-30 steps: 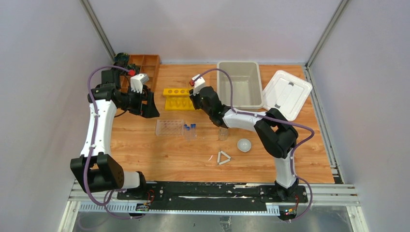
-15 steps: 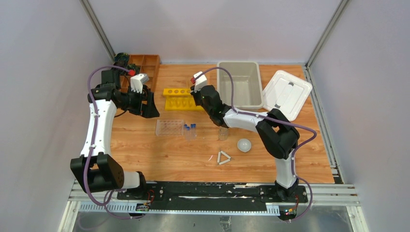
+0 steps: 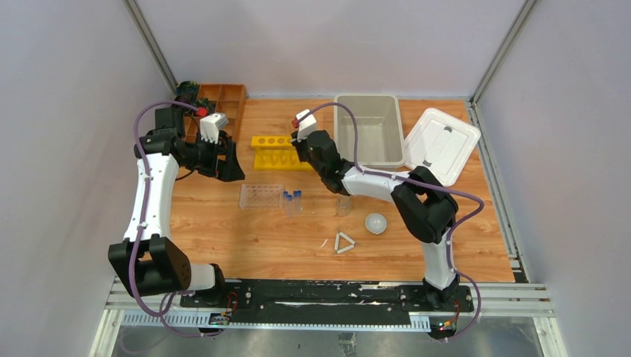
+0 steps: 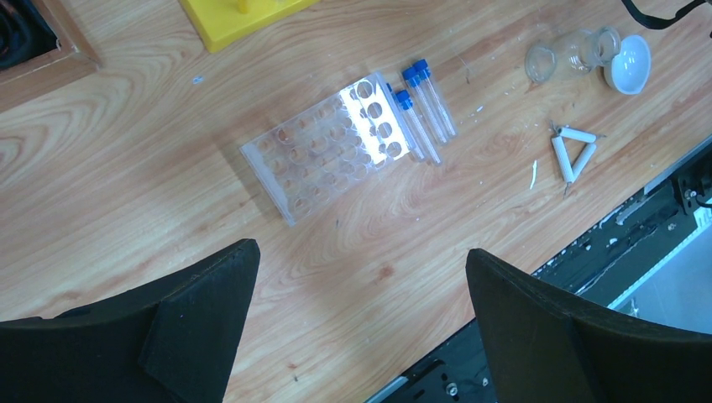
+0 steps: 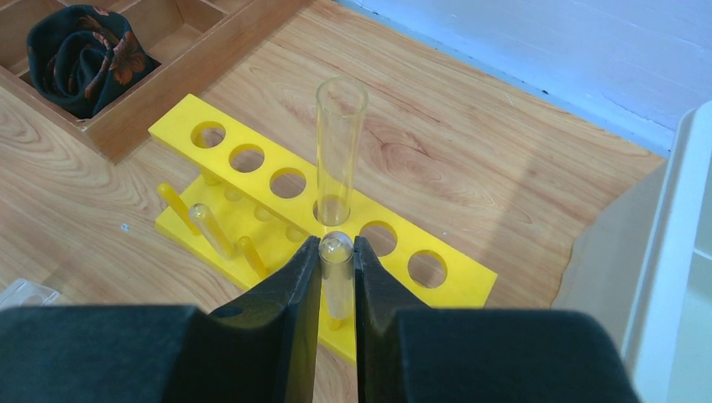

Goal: Organize the chemistry lab equipment

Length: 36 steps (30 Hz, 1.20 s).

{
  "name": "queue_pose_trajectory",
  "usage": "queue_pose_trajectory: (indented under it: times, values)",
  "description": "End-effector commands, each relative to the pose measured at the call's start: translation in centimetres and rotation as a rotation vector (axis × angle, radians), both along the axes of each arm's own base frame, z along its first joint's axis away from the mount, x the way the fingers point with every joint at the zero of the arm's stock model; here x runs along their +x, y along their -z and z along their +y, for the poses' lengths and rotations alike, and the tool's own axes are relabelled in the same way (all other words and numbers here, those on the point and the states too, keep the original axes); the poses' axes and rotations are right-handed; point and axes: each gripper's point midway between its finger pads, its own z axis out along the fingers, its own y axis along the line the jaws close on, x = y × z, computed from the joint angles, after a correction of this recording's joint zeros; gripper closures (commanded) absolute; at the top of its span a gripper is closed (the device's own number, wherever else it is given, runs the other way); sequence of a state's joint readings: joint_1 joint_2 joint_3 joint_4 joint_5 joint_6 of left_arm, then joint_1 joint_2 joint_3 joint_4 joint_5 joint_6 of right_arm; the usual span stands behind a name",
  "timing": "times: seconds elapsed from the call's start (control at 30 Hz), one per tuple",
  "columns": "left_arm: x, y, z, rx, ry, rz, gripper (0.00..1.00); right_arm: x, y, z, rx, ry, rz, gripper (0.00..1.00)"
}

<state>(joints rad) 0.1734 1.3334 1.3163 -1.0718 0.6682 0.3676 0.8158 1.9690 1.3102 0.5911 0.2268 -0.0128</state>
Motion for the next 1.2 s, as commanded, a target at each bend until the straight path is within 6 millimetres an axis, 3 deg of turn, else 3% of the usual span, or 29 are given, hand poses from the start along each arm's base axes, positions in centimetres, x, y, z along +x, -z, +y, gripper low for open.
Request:
queue_pose_trajectory:
  times: [0.0, 0.4, 0.7, 0.9, 1.17]
  values:
    - [0.0, -0.2, 0.3, 0.007, 0.003, -0.02, 0.0, 0.4, -0.7, 1.2, 0.029, -0.014, -0.017, 1.0]
    - [0.1, -0.3, 0.5, 0.015, 0.001, -0.029, 0.0, 0.6, 1.7, 1.1, 0.013, -0.005, 0.033, 1.0]
    - [0.2, -0.4, 0.5, 0.011, -0.003, -0.028, 0.0, 0.3, 2.3, 1.2, 0.013, -0.012, 0.054, 1.0]
    - [0.3, -0.6, 0.5, 0.01, -0.005, -0.032, 0.0, 0.4, 1.3, 0.8, 0.022, 0.013, 0.056, 0.76]
    - [0.2, -1.2, 0.4, 0.006, -0.008, -0.046, 0.0, -0.4, -1.9, 0.5, 0.055, -0.003, 0.033, 0.57]
